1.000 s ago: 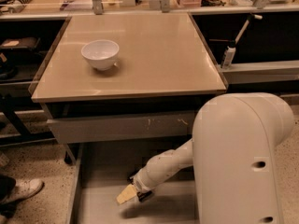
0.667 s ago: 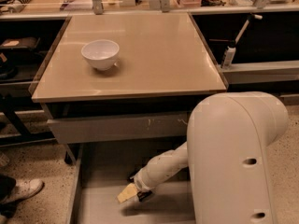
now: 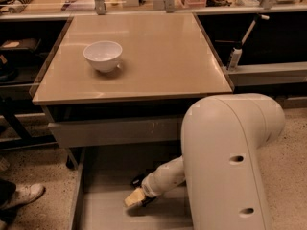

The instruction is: Pick rxbar chocolate from middle drawer and place on counter

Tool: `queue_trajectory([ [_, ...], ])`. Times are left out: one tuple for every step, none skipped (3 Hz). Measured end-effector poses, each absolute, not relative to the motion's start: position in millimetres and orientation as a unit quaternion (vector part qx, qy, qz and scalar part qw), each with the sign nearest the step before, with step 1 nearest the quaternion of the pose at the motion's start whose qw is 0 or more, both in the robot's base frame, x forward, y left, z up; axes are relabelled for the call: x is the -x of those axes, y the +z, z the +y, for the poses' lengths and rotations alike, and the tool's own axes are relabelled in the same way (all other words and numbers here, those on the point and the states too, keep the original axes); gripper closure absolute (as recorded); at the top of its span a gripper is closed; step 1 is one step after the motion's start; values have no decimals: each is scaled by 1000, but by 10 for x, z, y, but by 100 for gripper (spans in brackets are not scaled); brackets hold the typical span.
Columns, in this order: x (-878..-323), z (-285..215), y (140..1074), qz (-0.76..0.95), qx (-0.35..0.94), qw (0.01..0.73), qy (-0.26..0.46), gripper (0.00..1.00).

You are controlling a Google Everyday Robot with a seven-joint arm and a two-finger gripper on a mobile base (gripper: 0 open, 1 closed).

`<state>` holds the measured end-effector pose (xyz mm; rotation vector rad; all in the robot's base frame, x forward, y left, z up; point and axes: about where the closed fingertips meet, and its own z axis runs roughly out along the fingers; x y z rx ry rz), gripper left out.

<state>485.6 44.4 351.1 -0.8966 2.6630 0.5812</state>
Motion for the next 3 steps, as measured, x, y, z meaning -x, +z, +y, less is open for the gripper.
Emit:
queue_trajectory([
  [-4840, 406, 3419, 925, 296, 131, 198, 19],
  [-4840, 406, 3419, 925, 296, 131, 198, 42],
  [-4840, 406, 3419, 925, 296, 131, 198, 65],
])
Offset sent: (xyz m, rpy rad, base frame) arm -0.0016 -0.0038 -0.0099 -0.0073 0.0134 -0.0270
